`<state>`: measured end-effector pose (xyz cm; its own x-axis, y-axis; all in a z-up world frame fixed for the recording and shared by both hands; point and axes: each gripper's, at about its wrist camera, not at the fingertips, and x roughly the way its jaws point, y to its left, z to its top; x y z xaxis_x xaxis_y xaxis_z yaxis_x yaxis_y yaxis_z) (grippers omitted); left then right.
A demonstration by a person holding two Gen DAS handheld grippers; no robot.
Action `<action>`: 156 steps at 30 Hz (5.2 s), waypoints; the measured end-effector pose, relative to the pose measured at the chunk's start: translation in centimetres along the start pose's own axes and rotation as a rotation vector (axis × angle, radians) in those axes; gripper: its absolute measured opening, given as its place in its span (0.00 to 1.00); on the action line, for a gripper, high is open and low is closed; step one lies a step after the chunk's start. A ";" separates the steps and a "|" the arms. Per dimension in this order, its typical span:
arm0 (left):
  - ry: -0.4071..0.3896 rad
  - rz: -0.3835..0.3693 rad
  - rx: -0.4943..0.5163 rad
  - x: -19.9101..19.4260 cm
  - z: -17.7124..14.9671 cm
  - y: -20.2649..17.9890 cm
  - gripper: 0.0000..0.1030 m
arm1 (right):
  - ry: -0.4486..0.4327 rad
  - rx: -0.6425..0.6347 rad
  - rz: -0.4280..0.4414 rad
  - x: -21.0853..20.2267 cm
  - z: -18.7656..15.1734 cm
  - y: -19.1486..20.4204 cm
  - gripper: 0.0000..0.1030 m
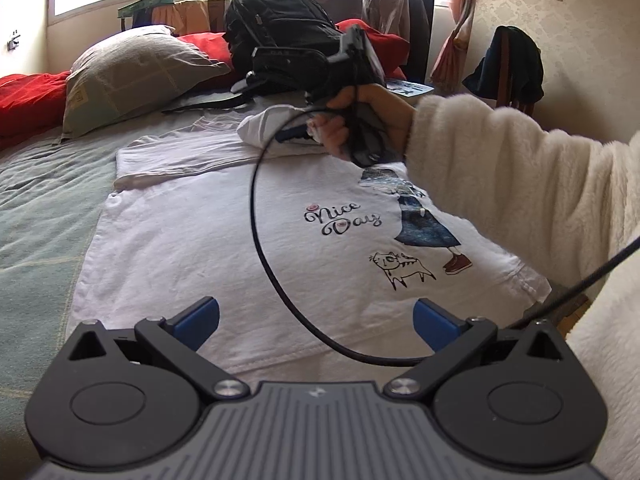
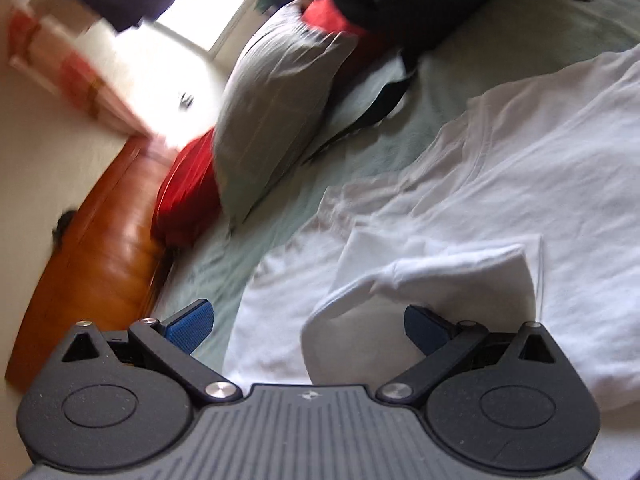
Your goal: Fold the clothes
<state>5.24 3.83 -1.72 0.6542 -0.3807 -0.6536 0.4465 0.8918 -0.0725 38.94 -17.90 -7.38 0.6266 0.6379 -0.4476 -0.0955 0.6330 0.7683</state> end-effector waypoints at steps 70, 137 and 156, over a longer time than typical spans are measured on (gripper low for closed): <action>0.026 0.032 -0.040 0.3 -0.3 1.1 0.99 | 0.215 -0.258 0.024 7.0 -0.7 7.7 1.00; 0.017 0.156 0.066 4.0 -3.6 3.7 0.99 | 0.146 -0.823 -0.448 -19.5 -19.9 1.2 1.00; 0.041 0.274 0.011 2.4 -5.3 1.8 0.99 | -0.008 -0.831 -0.390 -20.7 -22.7 -1.8 1.00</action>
<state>4.34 5.83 -7.42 0.7265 -0.1157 -0.6774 0.2634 0.9573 0.1191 8.59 -22.26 -9.83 0.7360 0.3122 -0.6007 -0.4000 0.9164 -0.0139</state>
